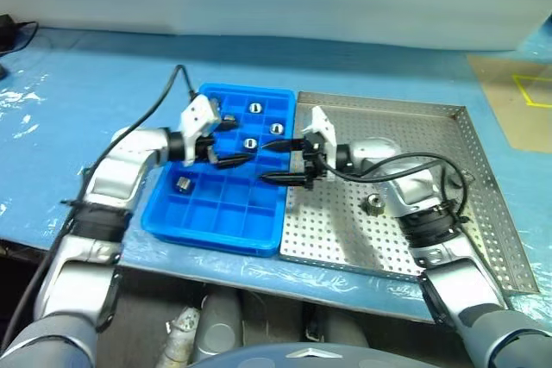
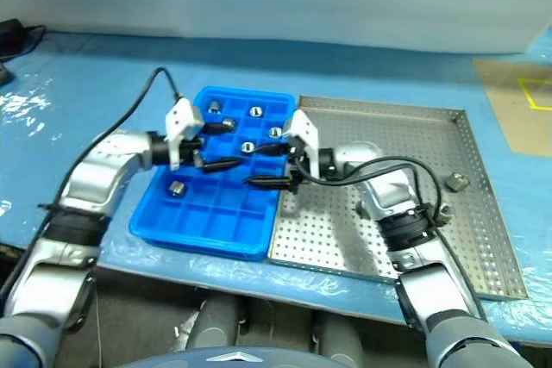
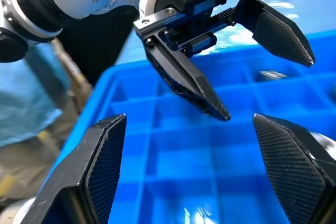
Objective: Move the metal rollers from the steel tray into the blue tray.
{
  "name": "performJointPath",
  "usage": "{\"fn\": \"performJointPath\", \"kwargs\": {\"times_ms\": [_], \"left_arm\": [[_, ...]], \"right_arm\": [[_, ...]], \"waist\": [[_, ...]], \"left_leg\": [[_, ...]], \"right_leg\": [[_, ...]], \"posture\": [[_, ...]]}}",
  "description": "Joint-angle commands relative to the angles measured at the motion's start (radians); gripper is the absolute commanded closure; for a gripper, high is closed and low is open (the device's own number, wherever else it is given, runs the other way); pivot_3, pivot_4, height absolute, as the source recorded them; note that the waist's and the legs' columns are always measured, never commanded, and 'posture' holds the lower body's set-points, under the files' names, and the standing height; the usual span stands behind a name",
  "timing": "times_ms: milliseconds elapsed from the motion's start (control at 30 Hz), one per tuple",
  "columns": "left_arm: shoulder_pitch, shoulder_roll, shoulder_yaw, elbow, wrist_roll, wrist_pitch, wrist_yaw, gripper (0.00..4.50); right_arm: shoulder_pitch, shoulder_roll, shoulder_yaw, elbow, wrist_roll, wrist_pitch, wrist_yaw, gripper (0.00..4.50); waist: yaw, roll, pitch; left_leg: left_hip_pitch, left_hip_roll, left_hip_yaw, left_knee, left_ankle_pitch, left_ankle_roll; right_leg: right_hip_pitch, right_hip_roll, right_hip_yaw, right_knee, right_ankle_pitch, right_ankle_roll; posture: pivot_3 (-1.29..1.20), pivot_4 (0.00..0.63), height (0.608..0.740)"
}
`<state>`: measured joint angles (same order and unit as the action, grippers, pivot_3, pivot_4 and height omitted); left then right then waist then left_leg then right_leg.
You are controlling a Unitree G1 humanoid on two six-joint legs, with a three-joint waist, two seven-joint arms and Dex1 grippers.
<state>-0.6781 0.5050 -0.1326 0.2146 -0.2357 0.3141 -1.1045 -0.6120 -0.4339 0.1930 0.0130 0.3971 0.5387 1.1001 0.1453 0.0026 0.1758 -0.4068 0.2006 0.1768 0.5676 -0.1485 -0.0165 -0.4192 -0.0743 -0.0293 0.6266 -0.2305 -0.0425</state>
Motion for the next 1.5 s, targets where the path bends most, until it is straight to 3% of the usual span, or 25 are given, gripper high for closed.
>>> {"fn": "performJointPath", "kwargs": {"times_ms": [33,300,533,733,1133,1467,1500], "left_arm": [[-0.078,-0.047,-0.076,0.127,0.048,-0.107,-0.068,0.04],[-0.25,-0.228,-0.179,0.442,0.116,-0.307,-0.214,0.04],[-0.354,-0.4,-0.201,0.69,0.171,-0.452,-0.258,0.04],[-0.412,-0.499,-0.201,0.848,0.232,-0.543,-0.249,0.04],[-0.446,-0.583,-0.2,1.028,0.388,-0.63,0.038,0.04],[-0.417,-0.586,-0.181,1.035,0.397,-0.623,-0.051,0.04],[-0.414,-0.583,-0.178,1.035,0.395,-0.62,-0.063,0.21]], "right_arm": [[0.062,-0.053,-0.087,-0.124,0.036,0.043,-0.053,0.55],[0.333,-0.131,-0.279,-0.446,0.107,0.184,-0.248,0.55],[0.57,-0.118,-0.42,-0.683,0.169,0.268,-0.422,0.55],[0.675,-0.106,-0.478,-0.79,0.209,0.298,-0.524,0.55],[0.776,-0.12,-0.527,-0.844,0.246,0.284,-0.608,0.55],[0.765,-0.129,-0.495,-0.823,0.235,0.271,-0.632,0.55],[0.763,-0.13,-0.494,-0.819,0.234,0.27,-0.632,0.55]], "waist": [[-0.017,0.0,0.0],[-0.085,0.0,0.0],[-0.145,0.0,0.0],[-0.193,0.001,-0.001],[-0.253,0.001,-0.001],[-0.282,0.001,-0.001],[-0.285,0.001,-0.001]], "left_leg": [[0.0,0.0,0.0,0.0,0.0,0.0],[0.0,-0.003,0.001,-0.002,-0.001,0.002],[0.004,-0.003,0.003,0.003,-0.006,0.011],[0.007,-0.002,0.003,0.005,-0.009,0.014],[0.002,-0.009,0.003,0.009,-0.015,0.025],[0.001,-0.011,0.003,0.01,-0.016,0.027],[0.001,-0.011,0.002,0.01,-0.016,0.027]], "right_leg": [[0.0,0.0,0.0,0.0,0.0,0.0],[0.0,0.002,0.001,-0.002,0.001,0.002],[0.007,0.002,0.003,-0.007,0.002,0.004],[0.014,0.001,0.004,-0.015,0.005,0.009],[0.016,-0.002,0.004,-0.023,0.006,0.011],[0.017,-0.006,0.004,-0.023,0.006,0.012],[0.017,-0.006,0.004,-0.024,0.006,0.012]], "posture": [[-0.1,0.15,0.74],[-0.39,0.15,0.74],[-0.58,0.15,0.74],[-0.67,0.15,0.74],[-0.7,0.15,0.74],[-0.69,0.15,0.74],[-0.69,0.15,0.74]]}}
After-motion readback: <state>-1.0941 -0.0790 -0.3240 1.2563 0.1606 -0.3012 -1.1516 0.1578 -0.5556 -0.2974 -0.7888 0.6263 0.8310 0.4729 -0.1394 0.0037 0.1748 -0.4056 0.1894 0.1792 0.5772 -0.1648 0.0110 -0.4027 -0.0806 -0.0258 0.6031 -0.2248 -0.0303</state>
